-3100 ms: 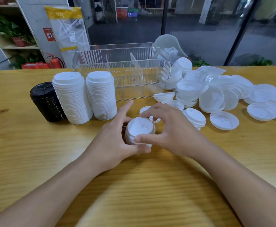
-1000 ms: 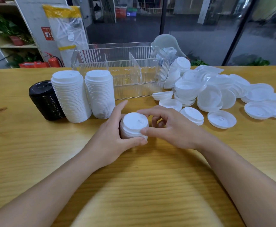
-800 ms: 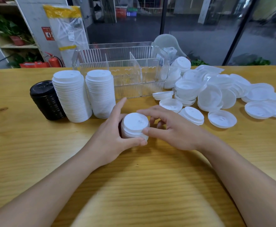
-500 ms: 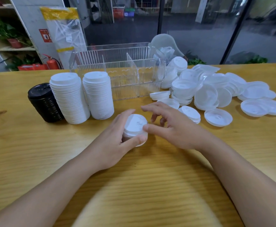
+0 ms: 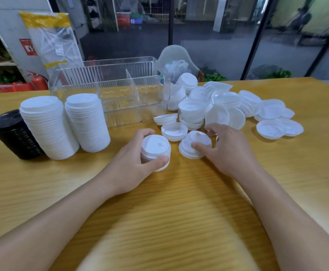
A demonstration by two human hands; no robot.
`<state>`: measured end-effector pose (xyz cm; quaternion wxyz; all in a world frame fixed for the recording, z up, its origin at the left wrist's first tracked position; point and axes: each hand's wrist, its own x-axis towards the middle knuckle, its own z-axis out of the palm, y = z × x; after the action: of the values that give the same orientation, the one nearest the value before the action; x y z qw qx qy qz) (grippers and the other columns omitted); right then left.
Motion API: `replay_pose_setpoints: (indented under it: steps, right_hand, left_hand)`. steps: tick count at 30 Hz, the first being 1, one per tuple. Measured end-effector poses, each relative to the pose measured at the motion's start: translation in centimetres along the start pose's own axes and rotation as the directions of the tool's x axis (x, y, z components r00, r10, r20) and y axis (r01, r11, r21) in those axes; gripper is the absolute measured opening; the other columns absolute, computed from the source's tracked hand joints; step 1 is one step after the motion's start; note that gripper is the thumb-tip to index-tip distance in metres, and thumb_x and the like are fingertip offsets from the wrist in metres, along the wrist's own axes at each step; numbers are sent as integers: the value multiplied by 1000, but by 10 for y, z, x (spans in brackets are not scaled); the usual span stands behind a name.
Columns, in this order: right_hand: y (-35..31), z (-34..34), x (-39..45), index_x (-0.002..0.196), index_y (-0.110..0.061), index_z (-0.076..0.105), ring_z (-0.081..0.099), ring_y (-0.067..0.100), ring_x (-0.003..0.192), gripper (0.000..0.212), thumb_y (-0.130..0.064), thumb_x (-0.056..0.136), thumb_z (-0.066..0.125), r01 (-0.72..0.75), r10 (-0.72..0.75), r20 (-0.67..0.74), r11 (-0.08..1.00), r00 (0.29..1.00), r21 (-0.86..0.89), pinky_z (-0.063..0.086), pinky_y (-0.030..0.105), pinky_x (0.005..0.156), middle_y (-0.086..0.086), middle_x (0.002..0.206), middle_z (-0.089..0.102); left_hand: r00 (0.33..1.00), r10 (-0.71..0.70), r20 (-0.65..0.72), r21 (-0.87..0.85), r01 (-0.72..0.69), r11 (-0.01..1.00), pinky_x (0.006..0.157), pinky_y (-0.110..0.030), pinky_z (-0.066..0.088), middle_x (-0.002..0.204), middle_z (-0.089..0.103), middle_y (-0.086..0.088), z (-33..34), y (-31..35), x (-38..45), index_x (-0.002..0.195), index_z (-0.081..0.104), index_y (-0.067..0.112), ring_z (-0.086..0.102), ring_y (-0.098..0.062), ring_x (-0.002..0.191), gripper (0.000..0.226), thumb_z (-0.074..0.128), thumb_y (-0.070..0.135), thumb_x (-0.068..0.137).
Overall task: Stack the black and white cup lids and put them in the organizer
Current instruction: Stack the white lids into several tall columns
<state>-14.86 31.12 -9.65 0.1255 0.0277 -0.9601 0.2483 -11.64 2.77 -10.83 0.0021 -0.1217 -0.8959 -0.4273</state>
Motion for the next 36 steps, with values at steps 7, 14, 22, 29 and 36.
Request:
replay_pose_setpoints:
  steps: [7,14,22,29,36]
  right_hand:
    - [-6,0,-2,144,-27,61,65,15,98,69,-65,88,77,-17,18,-13,999,1000,39,46,34,81,-10,119,70]
    - [-15,0,-8,150,-32,55,58,12,108,92,-85,76,70,-14,14,30,1000,999,-4,45,34,85,-13,120,57]
    - [-7,-23,-11,155,-48,48,46,-4,134,75,-38,88,81,158,-192,238,975,952,157,41,33,117,-28,154,47]
    - [-4,-9,-7,153,-48,50,54,-2,124,79,-48,83,87,162,-192,215,975,958,152,48,34,110,-26,136,58]
    - [-21,-7,-12,120,-34,74,60,-3,110,49,-62,81,86,180,-190,-5,924,982,339,44,10,91,-18,114,64]
  left_hand:
    - [999,27,-28,-38,-28,999,91,-14,48,126,64,33,11,4,5,141,48,53,63,6,119,70,90,55,84]
    - [996,91,0,-17,-91,996,110,-28,48,138,63,30,2,-1,0,148,51,46,58,3,132,73,91,40,87]
    - [995,101,-12,-57,-101,993,109,-26,47,135,69,27,1,-7,1,141,57,43,61,3,131,75,97,46,77]
    - [992,123,16,-89,-121,989,115,-37,49,139,69,24,2,-3,-1,143,56,41,61,-2,136,67,87,52,84]
    - [994,111,20,-92,-109,990,116,-43,50,137,69,25,4,1,-2,139,58,43,62,-1,134,67,94,45,84]
